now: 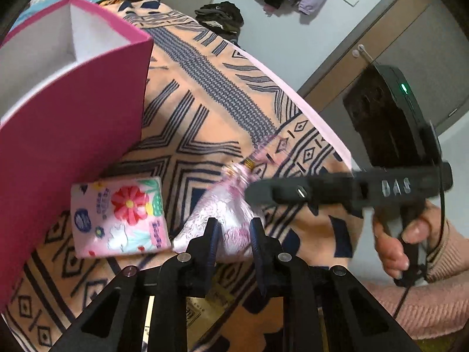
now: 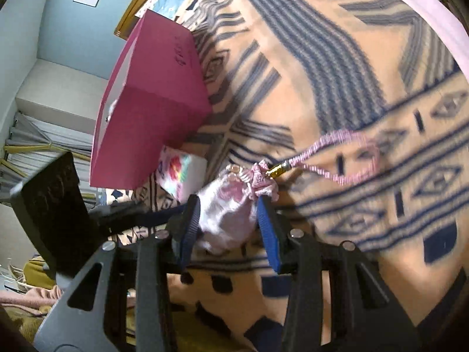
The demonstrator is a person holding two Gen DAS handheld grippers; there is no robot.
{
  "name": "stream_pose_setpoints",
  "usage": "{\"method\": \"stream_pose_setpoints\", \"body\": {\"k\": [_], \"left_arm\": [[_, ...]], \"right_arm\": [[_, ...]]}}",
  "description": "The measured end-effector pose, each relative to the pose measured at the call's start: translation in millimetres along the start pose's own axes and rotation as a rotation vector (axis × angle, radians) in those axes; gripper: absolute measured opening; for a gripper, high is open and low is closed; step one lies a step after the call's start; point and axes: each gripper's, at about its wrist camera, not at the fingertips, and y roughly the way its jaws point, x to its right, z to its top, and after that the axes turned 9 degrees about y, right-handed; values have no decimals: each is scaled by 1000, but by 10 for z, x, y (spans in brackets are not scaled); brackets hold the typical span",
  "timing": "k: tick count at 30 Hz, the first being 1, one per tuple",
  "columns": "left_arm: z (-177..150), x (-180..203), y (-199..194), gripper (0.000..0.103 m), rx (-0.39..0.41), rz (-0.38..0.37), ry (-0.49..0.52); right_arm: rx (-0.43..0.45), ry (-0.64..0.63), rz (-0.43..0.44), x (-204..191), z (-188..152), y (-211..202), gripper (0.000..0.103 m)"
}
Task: Organize objects
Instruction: 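Grasp the pink satin pouch with the right gripper, then lift the pink pouch with the right gripper and carry it over the box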
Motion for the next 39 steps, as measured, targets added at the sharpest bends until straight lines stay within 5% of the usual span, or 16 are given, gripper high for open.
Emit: {"method": "stream_pose_setpoints", "body": {"k": [6, 8, 12, 16, 19, 23, 39], "left_arm": [[-21, 1, -127, 28, 24, 69, -9], [11, -43, -160, 34, 45, 91, -19], [47, -76, -47, 35, 7, 87, -9], [18, -66, 41, 35, -19, 42, -12], [6, -97, 34, 35, -22, 10, -33], [-16, -100, -30, 35, -8, -22, -53], [159, -47, -992, 33, 245, 51, -44]], "right_arm": [[-1, -39, -75, -94, 25, 65, 44], [-8, -31, -110, -58, 9, 63, 55], [-25, -20, -124, -13, -5, 131, 57], [-26, 14, -58, 59, 62, 188, 53], [-36, -17, -59, 11, 71, 221, 36], [-35, -63, -62, -116, 39, 206, 29], [68, -415, 4, -1215, 110, -261, 15]]}}
